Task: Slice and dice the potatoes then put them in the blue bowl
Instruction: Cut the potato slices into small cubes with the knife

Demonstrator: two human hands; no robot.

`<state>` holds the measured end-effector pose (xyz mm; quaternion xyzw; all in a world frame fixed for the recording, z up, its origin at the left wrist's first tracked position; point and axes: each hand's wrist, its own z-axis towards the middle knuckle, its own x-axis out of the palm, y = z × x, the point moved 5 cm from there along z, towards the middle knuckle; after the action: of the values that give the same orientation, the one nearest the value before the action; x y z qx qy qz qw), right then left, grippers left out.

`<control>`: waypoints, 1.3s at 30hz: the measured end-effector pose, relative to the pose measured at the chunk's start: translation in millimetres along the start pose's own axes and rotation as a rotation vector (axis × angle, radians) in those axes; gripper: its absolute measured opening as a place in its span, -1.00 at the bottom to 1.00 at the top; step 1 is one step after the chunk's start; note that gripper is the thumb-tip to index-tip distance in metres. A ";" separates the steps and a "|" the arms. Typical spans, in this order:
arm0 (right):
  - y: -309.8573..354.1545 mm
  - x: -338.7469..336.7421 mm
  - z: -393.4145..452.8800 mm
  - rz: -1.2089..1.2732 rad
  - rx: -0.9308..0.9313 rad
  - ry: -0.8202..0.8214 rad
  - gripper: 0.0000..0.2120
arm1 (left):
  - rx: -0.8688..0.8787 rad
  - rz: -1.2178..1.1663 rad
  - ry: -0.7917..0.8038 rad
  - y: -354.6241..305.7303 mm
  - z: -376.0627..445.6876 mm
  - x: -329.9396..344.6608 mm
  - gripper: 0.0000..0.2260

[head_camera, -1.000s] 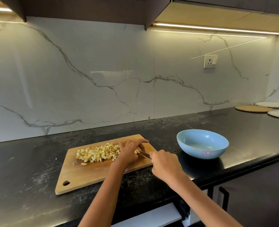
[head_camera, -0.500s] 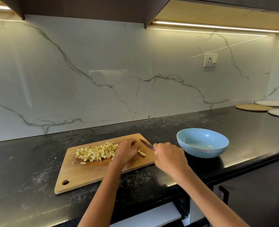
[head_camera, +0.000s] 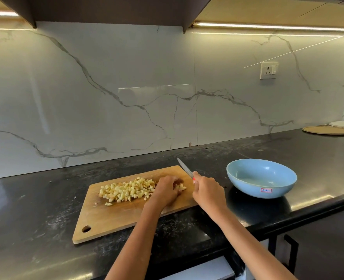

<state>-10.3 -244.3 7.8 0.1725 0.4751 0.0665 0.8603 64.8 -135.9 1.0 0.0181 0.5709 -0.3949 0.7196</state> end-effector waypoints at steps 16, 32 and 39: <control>-8.1 3.1 -5.7 0.068 0.023 0.003 -0.66 | 0.101 0.113 0.049 -11.4 6.9 10.3 -0.74; 13.4 -8.1 -36.5 -0.180 -0.023 0.088 -0.73 | -0.043 -0.014 -0.102 11.5 -9.9 -8.2 -0.66; 31.3 -0.2 -46.1 -0.246 -0.046 0.131 -0.78 | -0.017 -0.036 -0.137 3.5 -14.2 -8.2 -0.80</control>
<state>-47.6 -204.5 -3.2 0.0884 0.5463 -0.0176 0.8327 55.1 -122.2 1.4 -0.0251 0.5239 -0.4033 0.7498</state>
